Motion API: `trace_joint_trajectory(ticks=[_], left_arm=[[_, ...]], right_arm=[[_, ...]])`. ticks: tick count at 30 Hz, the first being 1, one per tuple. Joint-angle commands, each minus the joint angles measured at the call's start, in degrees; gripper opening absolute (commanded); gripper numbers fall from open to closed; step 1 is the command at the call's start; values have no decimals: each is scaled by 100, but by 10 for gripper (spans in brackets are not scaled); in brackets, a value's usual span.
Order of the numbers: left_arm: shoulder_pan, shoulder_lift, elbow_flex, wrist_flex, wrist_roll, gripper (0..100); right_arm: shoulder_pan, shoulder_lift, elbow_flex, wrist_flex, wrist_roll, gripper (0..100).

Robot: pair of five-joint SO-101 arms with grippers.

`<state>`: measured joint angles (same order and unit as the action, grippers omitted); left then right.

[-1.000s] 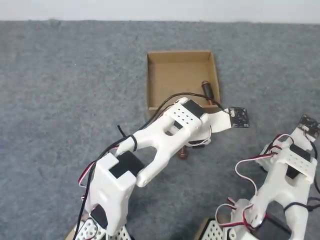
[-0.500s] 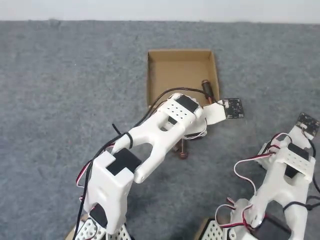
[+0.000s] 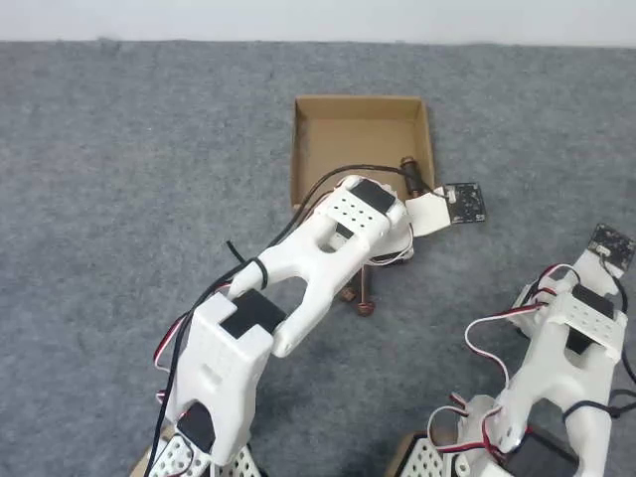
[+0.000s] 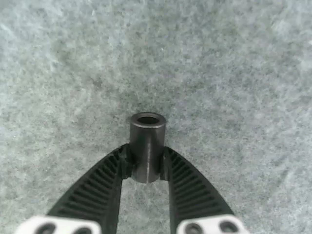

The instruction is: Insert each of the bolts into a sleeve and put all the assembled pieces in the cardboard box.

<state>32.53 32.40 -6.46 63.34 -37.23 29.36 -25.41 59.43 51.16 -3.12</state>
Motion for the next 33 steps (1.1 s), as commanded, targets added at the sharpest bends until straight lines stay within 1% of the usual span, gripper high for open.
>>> trace_joint_trajectory(ticks=[1,4,7,11,22,26,30,33], left_arm=[[97,-26,-180,316,-62,91],[431,-18,-180,686,-62,85],[624,18,-180,738,-62,84],[519,18,-180,738,-62,86],[563,26,-180,571,-18,87],[589,26,-180,554,273,87],[624,-26,-57,316,299,83],[624,-35,-13,229,527,48]], right_arm=[[-75,-295,-26,-66,62,7],[-75,-295,-26,-75,70,7],[-75,-295,-26,-75,70,7],[-66,-295,-26,-75,88,7],[-66,-295,-26,-75,88,7],[-66,-295,-26,-75,79,7],[-66,-295,-26,-75,70,7],[-66,-295,-26,-101,70,7]])
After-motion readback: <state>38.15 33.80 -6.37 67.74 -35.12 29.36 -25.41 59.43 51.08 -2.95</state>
